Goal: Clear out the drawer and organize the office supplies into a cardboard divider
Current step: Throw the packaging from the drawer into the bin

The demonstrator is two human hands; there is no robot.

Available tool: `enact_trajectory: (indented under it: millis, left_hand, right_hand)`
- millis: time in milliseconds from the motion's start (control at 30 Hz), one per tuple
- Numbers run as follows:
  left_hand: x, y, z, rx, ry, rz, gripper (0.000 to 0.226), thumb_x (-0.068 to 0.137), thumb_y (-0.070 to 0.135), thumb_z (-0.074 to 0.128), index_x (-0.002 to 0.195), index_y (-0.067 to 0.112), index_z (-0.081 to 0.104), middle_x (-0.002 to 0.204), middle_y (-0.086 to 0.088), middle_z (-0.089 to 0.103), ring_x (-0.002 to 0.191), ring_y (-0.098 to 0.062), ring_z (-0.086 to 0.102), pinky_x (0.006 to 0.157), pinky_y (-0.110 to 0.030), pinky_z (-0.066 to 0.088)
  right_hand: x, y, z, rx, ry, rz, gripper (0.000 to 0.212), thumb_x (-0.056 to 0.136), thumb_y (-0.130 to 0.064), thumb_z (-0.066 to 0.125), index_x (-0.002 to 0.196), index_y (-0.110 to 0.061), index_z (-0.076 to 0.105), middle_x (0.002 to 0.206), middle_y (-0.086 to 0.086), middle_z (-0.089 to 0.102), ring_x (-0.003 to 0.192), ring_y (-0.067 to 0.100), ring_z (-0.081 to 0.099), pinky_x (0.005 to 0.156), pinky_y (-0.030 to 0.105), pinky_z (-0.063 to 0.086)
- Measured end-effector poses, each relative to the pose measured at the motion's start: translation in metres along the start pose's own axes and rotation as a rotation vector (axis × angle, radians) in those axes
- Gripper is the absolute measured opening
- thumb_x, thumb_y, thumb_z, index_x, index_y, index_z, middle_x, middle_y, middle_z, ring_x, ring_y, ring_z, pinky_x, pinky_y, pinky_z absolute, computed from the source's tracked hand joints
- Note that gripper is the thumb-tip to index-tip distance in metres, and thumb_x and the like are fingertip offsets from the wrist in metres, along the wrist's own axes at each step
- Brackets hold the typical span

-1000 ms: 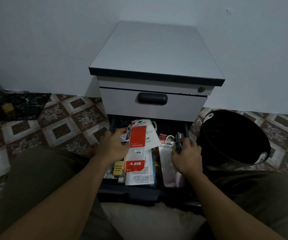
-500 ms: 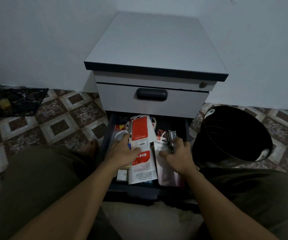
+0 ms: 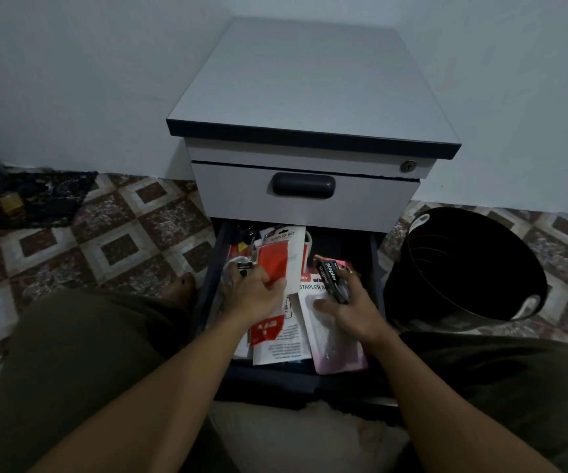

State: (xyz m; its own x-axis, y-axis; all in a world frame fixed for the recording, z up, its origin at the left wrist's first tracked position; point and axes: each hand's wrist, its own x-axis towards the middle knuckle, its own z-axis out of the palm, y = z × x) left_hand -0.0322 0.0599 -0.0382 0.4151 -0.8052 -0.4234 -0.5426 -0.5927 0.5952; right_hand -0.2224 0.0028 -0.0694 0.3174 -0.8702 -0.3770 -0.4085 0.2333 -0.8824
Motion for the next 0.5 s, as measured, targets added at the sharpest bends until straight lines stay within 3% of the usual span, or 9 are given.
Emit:
enact_trajectory:
  millis: [33, 100, 167, 200, 300, 367, 433, 500]
  left_hand:
    - [0.003, -0.002, 0.000, -0.006, 0.011, -0.004, 0.030, 0.091, 0.052, 0.058, 0.108, 0.029, 0.052, 0.158, -0.006, 0.014, 0.137, -0.032, 0.034, 0.098, -0.040, 0.037]
    - [0.010, -0.009, 0.000, -0.006, 0.006, -0.012, 0.055, 0.079, 0.056, 0.069, 0.124, 0.034, 0.047, 0.158, -0.005, 0.016, 0.141, -0.036, 0.026, 0.109, -0.050, 0.035]
    - [0.015, -0.013, -0.001, -0.002, -0.012, -0.036, 0.081, 0.069, 0.060, 0.074, 0.139, 0.041, 0.037, 0.158, -0.004, 0.020, 0.145, -0.040, 0.017, 0.114, -0.059, 0.028]
    - [0.017, -0.014, 0.000, -0.002, -0.023, -0.040, 0.084, 0.068, 0.061, 0.074, 0.140, 0.044, 0.036, 0.157, -0.004, 0.024, 0.145, -0.040, 0.014, 0.115, -0.060, 0.026]
    - [0.016, -0.012, 0.000, -0.061, -0.046, -0.023, 0.076, 0.074, 0.058, 0.069, 0.142, 0.049, 0.035, 0.155, -0.002, 0.032, 0.145, -0.039, 0.016, 0.116, -0.059, 0.023]
    - [0.013, -0.009, -0.001, -0.135, -0.035, -0.013, 0.079, 0.080, 0.051, 0.070, 0.147, 0.047, 0.029, 0.156, -0.002, 0.027, 0.144, -0.035, 0.024, 0.116, -0.054, 0.025]
    - [0.013, -0.010, -0.002, -0.171, -0.008, -0.027, 0.095, 0.073, 0.055, 0.076, 0.149, 0.051, 0.018, 0.159, -0.003, 0.017, 0.144, -0.036, 0.027, 0.115, -0.057, 0.029]
    - [0.015, -0.011, -0.004, -0.150, 0.005, -0.059, 0.108, 0.057, 0.067, 0.076, 0.145, 0.055, 0.016, 0.159, -0.006, 0.021, 0.143, -0.038, 0.029, 0.112, -0.061, 0.031]
  right_hand:
    - [0.002, 0.002, 0.000, 0.016, -0.004, -0.007, 0.071, 0.079, -0.019, 0.082, 0.138, -0.031, 0.044, 0.120, -0.006, 0.064, 0.104, 0.009, 0.064, 0.087, 0.028, 0.054]
    - [0.003, 0.006, 0.000, 0.021, 0.000, -0.024, 0.072, 0.075, -0.025, 0.085, 0.134, -0.037, 0.044, 0.124, -0.005, 0.064, 0.110, 0.014, 0.064, 0.097, 0.037, 0.052]
    - [0.005, 0.005, 0.000, 0.000, 0.015, -0.040, 0.075, 0.072, -0.030, 0.087, 0.132, -0.040, 0.042, 0.127, -0.006, 0.060, 0.113, 0.016, 0.062, 0.099, 0.040, 0.051]
    - [0.005, 0.004, -0.001, -0.006, 0.016, -0.038, 0.077, 0.071, -0.030, 0.087, 0.133, -0.039, 0.043, 0.126, -0.006, 0.060, 0.113, 0.017, 0.062, 0.099, 0.041, 0.052]
    - [0.005, 0.002, -0.004, 0.020, 0.005, -0.013, 0.065, 0.075, -0.018, 0.085, 0.127, -0.030, 0.047, 0.113, -0.005, 0.065, 0.100, 0.013, 0.067, 0.087, 0.032, 0.057]
    - [0.007, 0.004, -0.006, 0.006, 0.033, -0.006, 0.067, 0.073, -0.014, 0.086, 0.126, -0.025, 0.047, 0.108, -0.009, 0.063, 0.094, 0.008, 0.066, 0.078, 0.022, 0.056]
    - [0.006, 0.002, -0.004, -0.043, 0.098, -0.001, 0.092, 0.056, -0.034, 0.095, 0.131, -0.030, 0.041, 0.121, -0.006, 0.058, 0.106, 0.011, 0.062, 0.088, 0.030, 0.055]
    - [0.011, 0.007, -0.002, -0.077, 0.119, 0.042, 0.118, 0.036, -0.058, 0.095, 0.134, -0.031, 0.037, 0.134, -0.002, 0.050, 0.119, 0.019, 0.056, 0.101, 0.044, 0.051]
